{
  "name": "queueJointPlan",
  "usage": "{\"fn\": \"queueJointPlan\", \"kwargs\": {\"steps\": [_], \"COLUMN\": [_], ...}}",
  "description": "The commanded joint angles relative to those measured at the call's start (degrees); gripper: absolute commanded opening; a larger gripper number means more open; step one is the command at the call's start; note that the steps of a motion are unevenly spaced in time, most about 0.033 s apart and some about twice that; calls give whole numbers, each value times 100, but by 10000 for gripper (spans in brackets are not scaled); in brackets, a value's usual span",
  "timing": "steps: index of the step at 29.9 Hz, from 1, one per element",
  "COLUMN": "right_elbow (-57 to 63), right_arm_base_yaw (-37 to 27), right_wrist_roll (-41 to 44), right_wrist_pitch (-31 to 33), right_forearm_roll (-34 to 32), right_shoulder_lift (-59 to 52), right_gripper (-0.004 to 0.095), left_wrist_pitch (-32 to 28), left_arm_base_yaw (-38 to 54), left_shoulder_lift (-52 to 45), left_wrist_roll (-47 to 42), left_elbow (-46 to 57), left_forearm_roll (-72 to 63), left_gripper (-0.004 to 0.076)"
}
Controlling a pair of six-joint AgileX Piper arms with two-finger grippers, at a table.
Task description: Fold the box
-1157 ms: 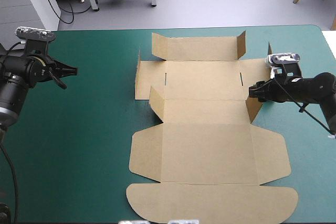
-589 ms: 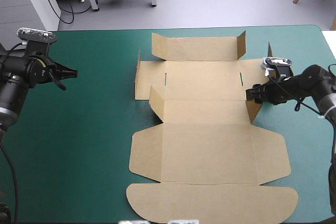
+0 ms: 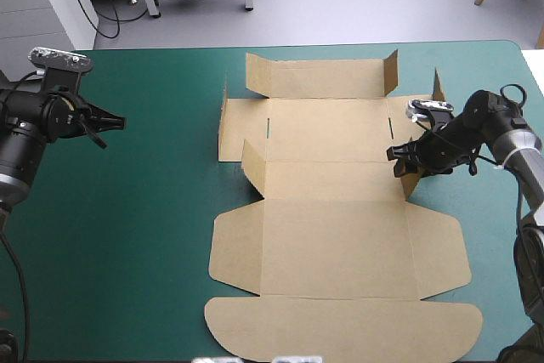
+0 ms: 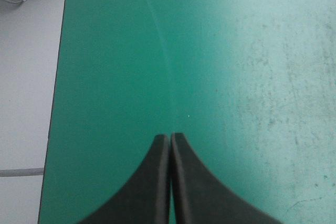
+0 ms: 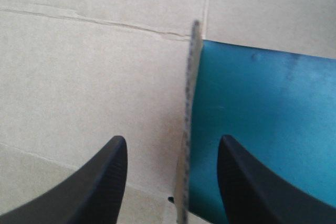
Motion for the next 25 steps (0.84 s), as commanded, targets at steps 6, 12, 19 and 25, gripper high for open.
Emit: {"fn": "queueJointPlan", "kwargs": {"steps": [6, 12, 19, 25], "right_elbow": [-181, -181, -181, -188], "right_arm_base_yaw": [239, 239, 239, 239], "right_wrist_roll": [294, 504, 208, -291], "right_wrist_pitch": [-319, -119, -175, -348], "right_forearm_roll": [-340, -561, -552, -575], "right_shoulder_lift": [-231, -231, -231, -231], "right_gripper": [418, 160, -18, -18], "left_wrist_pitch": [-214, -212, -140, -75], "left_arm_base_yaw": [12, 12, 12, 12], "left_shoulder_lift": [-219, -219, -219, -219], "left_wrist_roll": [34, 132, 344, 344], "left_elbow": [-182, -182, -182, -182], "left_forearm_roll": [21, -156, -477, -477], "left_gripper": [-9, -9, -9, -9]}}
